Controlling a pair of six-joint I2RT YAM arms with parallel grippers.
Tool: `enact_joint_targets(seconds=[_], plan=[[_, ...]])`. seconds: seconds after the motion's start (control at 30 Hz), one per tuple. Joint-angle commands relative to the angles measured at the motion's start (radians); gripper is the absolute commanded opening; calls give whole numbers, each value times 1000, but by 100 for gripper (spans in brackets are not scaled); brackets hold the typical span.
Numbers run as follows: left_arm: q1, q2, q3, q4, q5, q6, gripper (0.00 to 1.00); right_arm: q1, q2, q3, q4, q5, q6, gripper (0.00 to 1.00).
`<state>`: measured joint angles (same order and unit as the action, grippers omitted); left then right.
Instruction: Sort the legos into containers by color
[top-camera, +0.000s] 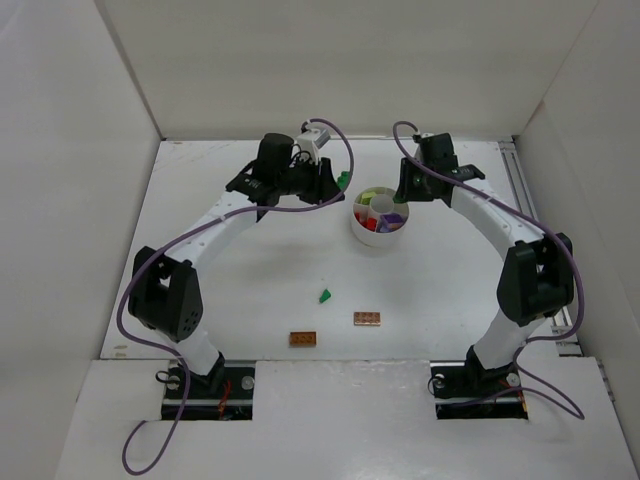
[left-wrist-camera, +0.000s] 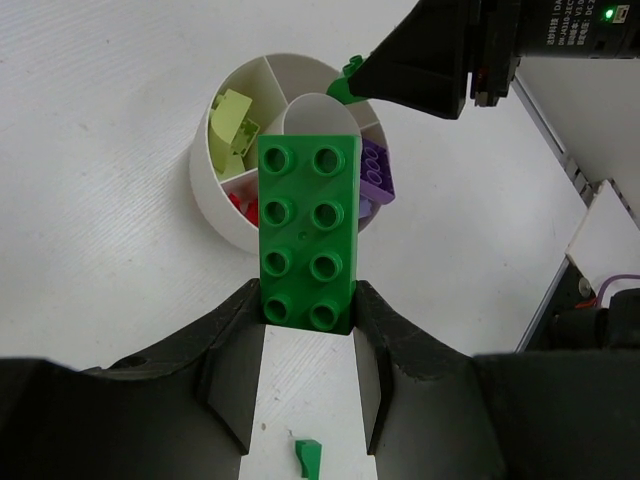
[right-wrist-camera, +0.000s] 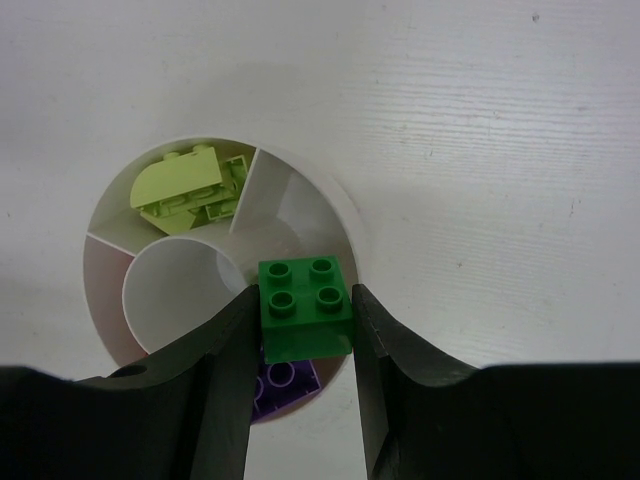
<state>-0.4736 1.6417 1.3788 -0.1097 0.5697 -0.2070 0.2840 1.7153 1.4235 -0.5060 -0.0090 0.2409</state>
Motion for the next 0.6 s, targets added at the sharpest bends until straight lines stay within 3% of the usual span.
enact_joint_targets(seconds=[0.0, 0.1, 0.23, 0.5, 0.57], plan=[[7, -14, 66, 31, 41, 14, 0, 11, -8, -1, 5, -9, 20, 18], [7, -5, 66, 31, 41, 14, 0, 11, 1, 9, -6, -9, 20, 24], [7, -5, 75, 22, 50, 23, 0, 11, -17, 18, -6, 0, 20, 43], [-13, -5, 75, 13, 70, 61, 0, 11, -26, 18, -6, -9, 20, 60], [-13, -5, 75, 13, 70, 61, 0, 11, -26, 18, -6, -9, 20, 60]])
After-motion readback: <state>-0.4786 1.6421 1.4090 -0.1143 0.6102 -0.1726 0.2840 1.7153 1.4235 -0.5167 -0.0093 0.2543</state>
